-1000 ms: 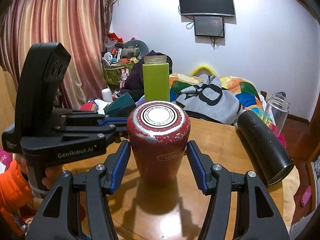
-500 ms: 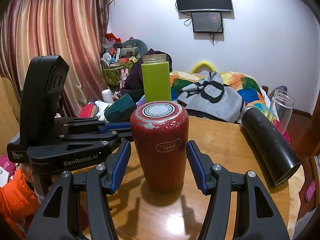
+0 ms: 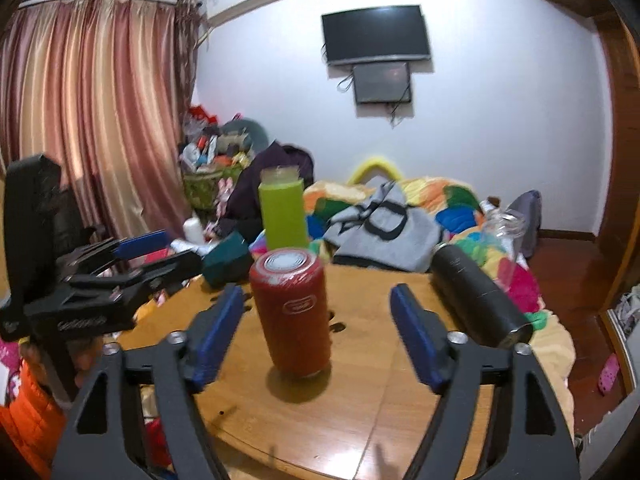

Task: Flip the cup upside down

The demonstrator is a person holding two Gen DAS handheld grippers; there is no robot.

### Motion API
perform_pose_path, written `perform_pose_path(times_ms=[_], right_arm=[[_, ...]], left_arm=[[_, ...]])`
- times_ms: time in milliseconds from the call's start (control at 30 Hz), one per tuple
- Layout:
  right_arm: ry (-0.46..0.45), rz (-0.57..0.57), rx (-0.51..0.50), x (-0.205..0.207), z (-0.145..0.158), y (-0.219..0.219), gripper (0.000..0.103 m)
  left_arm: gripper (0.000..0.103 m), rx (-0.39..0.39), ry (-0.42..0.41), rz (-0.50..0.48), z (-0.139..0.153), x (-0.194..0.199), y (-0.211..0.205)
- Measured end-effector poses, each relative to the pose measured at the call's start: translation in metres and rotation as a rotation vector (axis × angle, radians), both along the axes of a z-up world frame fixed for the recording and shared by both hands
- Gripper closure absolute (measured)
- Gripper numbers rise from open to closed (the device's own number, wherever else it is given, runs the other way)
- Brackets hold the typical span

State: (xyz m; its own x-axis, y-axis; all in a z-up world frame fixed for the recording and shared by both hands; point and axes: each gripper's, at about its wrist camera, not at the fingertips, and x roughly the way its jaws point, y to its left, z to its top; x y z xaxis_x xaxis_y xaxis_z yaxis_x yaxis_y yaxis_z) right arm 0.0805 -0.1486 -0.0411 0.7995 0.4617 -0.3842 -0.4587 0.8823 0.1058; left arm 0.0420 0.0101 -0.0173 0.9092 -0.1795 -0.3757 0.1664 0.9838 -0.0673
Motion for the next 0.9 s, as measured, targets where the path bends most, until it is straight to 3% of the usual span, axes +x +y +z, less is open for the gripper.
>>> perform_pose_path(times_ms=[167,300,533,900], right_arm=[[-0.032,-0.046,0.032,-0.015,0.012,-0.012,0.014],[-0.037,-0.075,0.057,-0.026,0.016,-0.021,0.0],[-0.066,-0.107,0.052,-0.046,0.018,-0.021,0.0],[-0.073,-0.143,0.031,-0.05,0.015,-0.021,0.0]], left_arm=[[0.0,0.032,-0.063,0.037,0.007,-0.022,-0.01],[0.0,0.046,-0.095,0.06,0.009,-0.038,-0.02],[0.0,0.039,-0.118,0.087,0.011,-0.052,-0.026],[0.0,0.119,-0.174,0.099,0.01,-0.066,-0.041]])
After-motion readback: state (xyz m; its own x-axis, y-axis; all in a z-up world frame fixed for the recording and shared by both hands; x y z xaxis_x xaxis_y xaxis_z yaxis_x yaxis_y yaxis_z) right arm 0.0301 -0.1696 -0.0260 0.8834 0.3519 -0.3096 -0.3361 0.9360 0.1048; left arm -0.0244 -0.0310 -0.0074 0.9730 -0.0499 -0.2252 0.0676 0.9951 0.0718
